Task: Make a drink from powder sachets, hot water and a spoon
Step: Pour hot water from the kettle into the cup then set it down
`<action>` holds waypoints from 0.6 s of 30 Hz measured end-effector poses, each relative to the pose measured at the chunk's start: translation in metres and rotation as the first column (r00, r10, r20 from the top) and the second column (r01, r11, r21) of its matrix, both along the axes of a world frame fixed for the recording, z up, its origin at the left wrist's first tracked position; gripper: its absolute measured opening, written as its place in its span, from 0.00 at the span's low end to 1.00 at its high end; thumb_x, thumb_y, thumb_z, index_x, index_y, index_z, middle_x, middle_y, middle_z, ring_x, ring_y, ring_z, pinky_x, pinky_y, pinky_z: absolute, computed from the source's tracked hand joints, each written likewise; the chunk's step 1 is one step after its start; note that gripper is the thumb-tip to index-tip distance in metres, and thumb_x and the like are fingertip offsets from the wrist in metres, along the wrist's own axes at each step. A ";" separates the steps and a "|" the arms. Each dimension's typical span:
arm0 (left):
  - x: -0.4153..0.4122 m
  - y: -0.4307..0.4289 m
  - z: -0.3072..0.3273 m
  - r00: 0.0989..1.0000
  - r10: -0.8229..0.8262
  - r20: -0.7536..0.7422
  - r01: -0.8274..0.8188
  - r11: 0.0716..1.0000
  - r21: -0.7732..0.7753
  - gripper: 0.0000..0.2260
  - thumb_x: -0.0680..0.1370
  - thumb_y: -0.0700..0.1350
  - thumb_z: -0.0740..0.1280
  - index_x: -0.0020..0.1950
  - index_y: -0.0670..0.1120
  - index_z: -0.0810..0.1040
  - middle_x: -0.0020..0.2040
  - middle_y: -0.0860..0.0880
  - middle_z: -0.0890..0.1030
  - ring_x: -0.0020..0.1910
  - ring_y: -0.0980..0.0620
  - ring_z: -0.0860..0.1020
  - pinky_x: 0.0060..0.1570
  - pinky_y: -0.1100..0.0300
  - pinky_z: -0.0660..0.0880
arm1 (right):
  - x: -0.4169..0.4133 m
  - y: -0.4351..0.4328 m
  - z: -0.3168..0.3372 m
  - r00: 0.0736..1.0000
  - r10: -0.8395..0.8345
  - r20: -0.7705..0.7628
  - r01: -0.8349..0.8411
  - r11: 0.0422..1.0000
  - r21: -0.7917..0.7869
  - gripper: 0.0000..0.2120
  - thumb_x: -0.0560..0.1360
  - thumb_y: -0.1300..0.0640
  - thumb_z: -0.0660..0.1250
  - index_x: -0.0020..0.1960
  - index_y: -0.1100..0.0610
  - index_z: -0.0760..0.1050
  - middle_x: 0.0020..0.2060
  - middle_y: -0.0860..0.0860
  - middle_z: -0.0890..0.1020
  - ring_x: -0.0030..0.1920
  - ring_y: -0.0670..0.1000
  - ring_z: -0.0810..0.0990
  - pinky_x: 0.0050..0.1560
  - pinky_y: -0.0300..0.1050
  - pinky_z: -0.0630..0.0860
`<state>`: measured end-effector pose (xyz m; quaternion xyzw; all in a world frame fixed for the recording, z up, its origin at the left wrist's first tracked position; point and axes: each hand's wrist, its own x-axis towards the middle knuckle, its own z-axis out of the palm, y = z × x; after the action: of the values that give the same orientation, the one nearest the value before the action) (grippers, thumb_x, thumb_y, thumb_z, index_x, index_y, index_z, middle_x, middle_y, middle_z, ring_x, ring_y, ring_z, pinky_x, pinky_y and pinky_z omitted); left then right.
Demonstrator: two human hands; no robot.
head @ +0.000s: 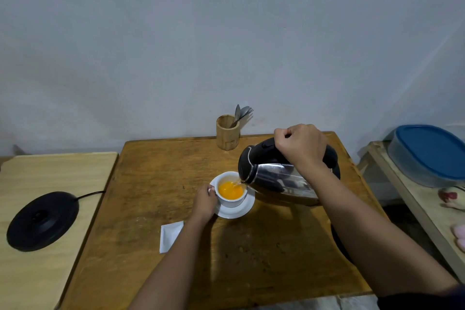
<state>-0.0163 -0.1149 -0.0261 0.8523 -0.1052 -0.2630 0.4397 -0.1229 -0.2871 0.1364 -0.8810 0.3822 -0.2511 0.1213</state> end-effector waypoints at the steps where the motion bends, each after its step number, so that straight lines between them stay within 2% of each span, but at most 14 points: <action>1: 0.000 0.000 0.000 1.000 0.001 -0.001 -0.001 1.000 0.001 0.11 0.81 0.43 0.55 0.57 0.40 0.74 0.57 0.39 0.78 0.49 0.50 0.73 0.51 0.55 0.71 | 0.000 0.001 0.000 1.000 0.003 -0.002 -0.003 1.000 -0.003 0.21 0.71 0.54 0.61 0.21 0.58 0.68 0.16 0.48 0.64 0.19 0.48 0.62 0.25 0.35 0.56; 6: -0.001 -0.001 0.001 1.000 0.009 -0.004 -0.009 1.000 0.011 0.12 0.81 0.43 0.55 0.59 0.40 0.73 0.57 0.39 0.78 0.49 0.50 0.73 0.53 0.54 0.72 | -0.002 0.000 0.002 1.000 0.000 -0.012 0.000 1.000 -0.019 0.22 0.72 0.54 0.61 0.20 0.55 0.62 0.16 0.48 0.62 0.19 0.48 0.60 0.25 0.36 0.55; 14: 0.000 -0.001 0.004 1.000 0.012 -0.015 -0.012 1.000 0.024 0.12 0.81 0.42 0.55 0.60 0.40 0.73 0.59 0.39 0.77 0.50 0.50 0.73 0.54 0.54 0.72 | -0.001 0.002 -0.001 1.000 0.014 -0.020 -0.015 0.999 -0.032 0.20 0.72 0.54 0.60 0.22 0.59 0.69 0.17 0.48 0.64 0.20 0.48 0.62 0.25 0.35 0.58; 18: 0.001 -0.001 0.008 1.000 0.006 -0.031 -0.005 1.000 0.028 0.13 0.81 0.43 0.55 0.61 0.40 0.73 0.59 0.39 0.77 0.54 0.46 0.75 0.55 0.53 0.73 | 0.000 0.004 -0.002 1.000 0.021 -0.022 -0.021 0.999 -0.038 0.21 0.72 0.54 0.60 0.22 0.58 0.67 0.17 0.48 0.63 0.20 0.48 0.61 0.26 0.36 0.55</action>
<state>-0.0156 -0.1156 -0.0183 0.8545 -0.0925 -0.2764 0.4300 -0.1232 -0.2833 0.1342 -0.8897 0.3693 -0.2477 0.1030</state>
